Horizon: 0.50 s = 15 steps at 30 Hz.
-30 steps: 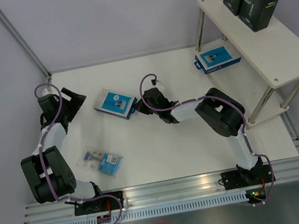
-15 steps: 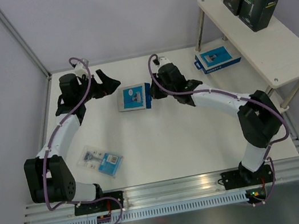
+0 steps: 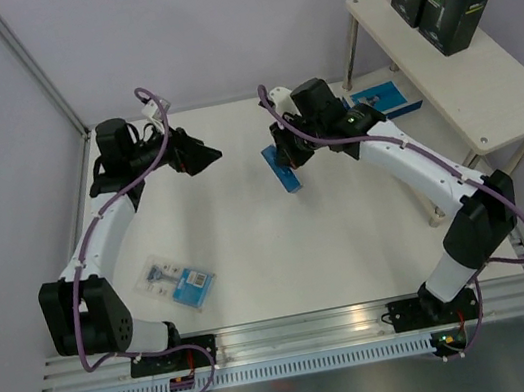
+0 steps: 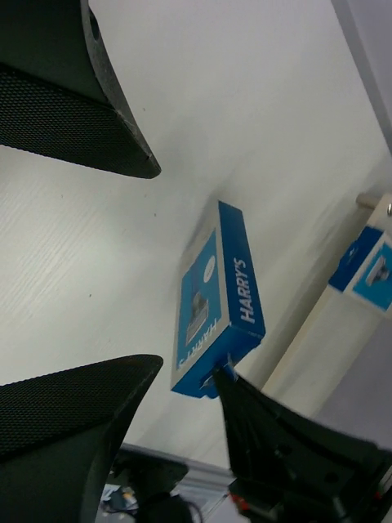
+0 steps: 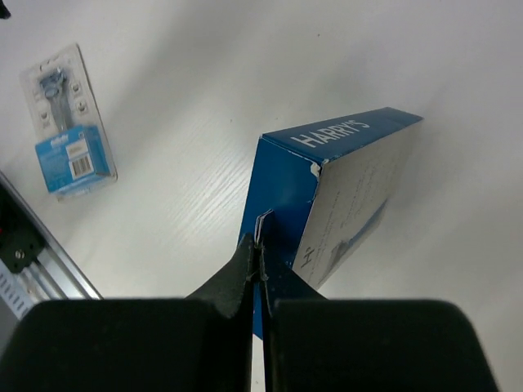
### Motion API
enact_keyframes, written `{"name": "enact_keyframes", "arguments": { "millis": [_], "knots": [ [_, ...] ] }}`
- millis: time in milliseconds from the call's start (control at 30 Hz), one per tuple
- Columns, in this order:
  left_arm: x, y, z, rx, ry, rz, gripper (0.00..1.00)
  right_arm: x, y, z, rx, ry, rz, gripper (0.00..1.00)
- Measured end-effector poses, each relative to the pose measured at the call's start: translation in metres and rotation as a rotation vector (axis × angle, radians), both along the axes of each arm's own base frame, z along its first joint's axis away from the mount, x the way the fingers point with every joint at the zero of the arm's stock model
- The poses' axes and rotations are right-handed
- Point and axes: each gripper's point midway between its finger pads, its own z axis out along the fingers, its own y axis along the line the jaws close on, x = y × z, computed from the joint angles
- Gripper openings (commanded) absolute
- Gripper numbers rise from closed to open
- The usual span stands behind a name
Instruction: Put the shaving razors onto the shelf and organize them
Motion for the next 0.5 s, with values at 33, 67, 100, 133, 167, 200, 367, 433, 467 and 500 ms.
{"name": "enact_keyframes", "arguments": {
  "millis": [33, 67, 100, 133, 167, 200, 367, 433, 467, 500],
  "knots": [
    [-0.006, -0.004, 0.000, 0.004, -0.017, -0.050, 0.94, -0.004, -0.003, 0.001, -0.022, 0.013, 0.032, 0.00],
    [-0.013, -0.008, 0.000, 0.007, -0.037, -0.100, 0.94, -0.007, -0.005, 0.002, -0.039, 0.023, 0.063, 0.00],
    [-0.019, -0.011, 0.001, 0.009, -0.058, -0.144, 0.94, -0.010, -0.006, 0.004, -0.050, 0.031, 0.094, 0.01],
    [-0.024, -0.015, 0.002, 0.014, -0.088, -0.188, 0.94, -0.012, -0.005, 0.006, -0.059, 0.036, 0.126, 0.00],
    [-0.029, -0.019, 0.004, 0.017, -0.115, -0.226, 0.94, -0.015, -0.004, 0.007, -0.063, 0.040, 0.152, 0.00],
    [-0.032, -0.021, 0.005, 0.019, -0.137, -0.253, 0.94, -0.017, -0.003, 0.007, -0.067, 0.044, 0.175, 0.00],
    [-0.052, -0.033, 0.009, 0.024, -0.243, -0.393, 0.94, -0.034, -0.001, 0.009, -0.082, 0.081, 0.278, 0.01],
    [-0.058, -0.035, 0.008, 0.027, -0.285, -0.432, 0.94, -0.040, 0.001, 0.014, -0.073, 0.096, 0.317, 0.01],
    [-0.061, -0.036, 0.007, 0.029, -0.304, -0.449, 0.95, -0.043, 0.003, 0.015, -0.065, 0.104, 0.336, 0.00],
    [-0.064, -0.036, 0.005, 0.030, -0.318, -0.464, 0.95, -0.045, 0.004, 0.016, -0.059, 0.113, 0.353, 0.00]
  ]
}}
